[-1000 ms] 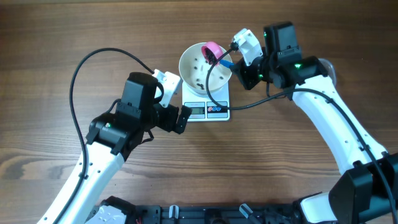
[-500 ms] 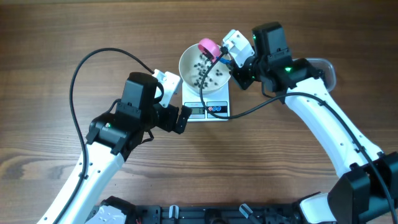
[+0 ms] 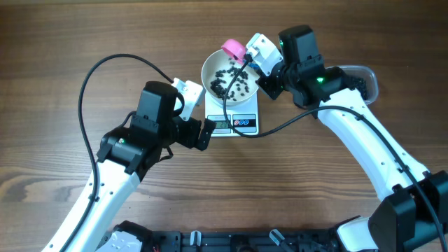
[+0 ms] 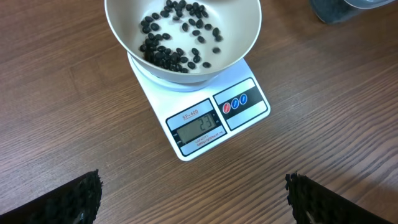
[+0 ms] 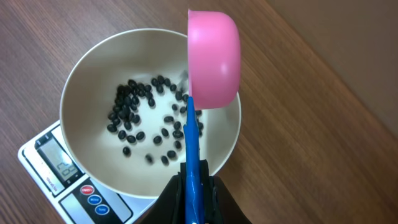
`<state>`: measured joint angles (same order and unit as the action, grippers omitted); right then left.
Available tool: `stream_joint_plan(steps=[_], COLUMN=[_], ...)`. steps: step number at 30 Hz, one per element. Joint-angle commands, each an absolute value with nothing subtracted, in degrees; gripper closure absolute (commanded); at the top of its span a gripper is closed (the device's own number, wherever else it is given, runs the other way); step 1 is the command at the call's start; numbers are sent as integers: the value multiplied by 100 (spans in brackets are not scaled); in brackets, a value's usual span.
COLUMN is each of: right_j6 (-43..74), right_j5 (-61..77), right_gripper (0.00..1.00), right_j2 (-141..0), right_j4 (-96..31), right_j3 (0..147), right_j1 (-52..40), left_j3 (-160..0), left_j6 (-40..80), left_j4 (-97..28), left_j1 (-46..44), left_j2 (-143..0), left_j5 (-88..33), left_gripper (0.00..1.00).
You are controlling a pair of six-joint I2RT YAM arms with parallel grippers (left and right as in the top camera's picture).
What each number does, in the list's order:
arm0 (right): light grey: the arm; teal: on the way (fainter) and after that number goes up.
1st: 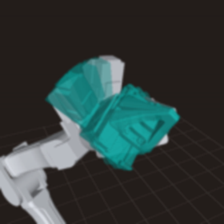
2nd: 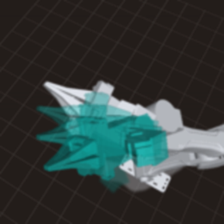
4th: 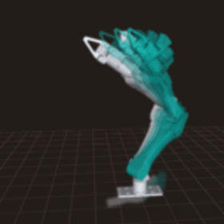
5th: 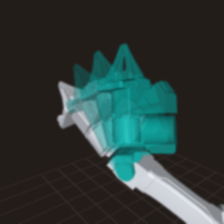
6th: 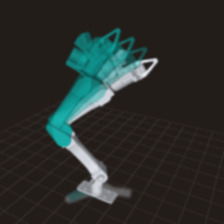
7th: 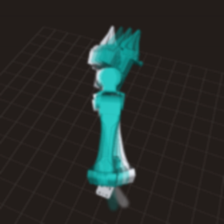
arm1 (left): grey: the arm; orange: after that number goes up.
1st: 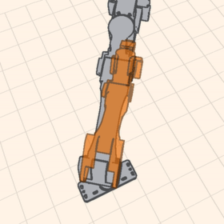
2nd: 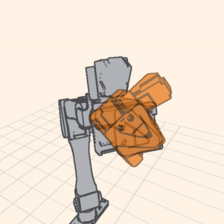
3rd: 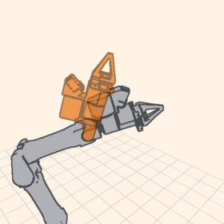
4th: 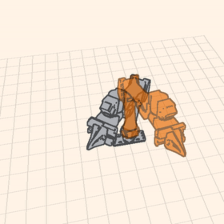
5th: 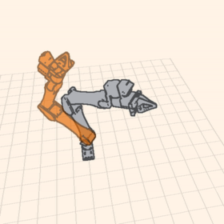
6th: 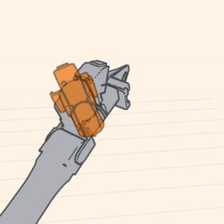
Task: Scoop item into bowl and weigh 150g on scale
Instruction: 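Tilt the scoop with the right gripper to pour beans into the bowl, then carry the empty scoop with the right gripper back to the bean tub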
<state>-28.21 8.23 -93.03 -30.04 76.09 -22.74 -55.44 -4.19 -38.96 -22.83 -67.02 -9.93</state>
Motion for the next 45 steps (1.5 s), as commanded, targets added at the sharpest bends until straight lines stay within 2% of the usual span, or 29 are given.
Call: stream_joint_plan(steps=[1,11,17,24,36,45], right_j6=[-3026,-2829,-646,346,346,-604], right_j5=[714,405,502,513,1988,1981], right_gripper=[96,96,95,96,96,96], right_j2=[-9181,-9181,-9172,-8770,-8261,-8353], right_j4=[-3044,-2952,-2585,-1964,-2060,-2016], right_j3=[7570,7570,7572,7572,7572,7572], right_j1=[-2338,-2340,-2318,-1874,661,1533], left_j3=[-5507,-5507,-5507,-5507,-5507,-5507], left_j6=[-425,-427,-427,-425,-427,-425], left_j4=[-3876,-3876,-3876,-3876,-3876,-3876], left_j1=[-2314,-2314,-2314,-2314,-2314,-2314], left_j2=[-6718,-6718,-6718,-6718,-6718,-6718], left_j5=[-1083,-1085,-1083,-1085,-1083,-1083], left_gripper=[0,0,0,0,0,0])
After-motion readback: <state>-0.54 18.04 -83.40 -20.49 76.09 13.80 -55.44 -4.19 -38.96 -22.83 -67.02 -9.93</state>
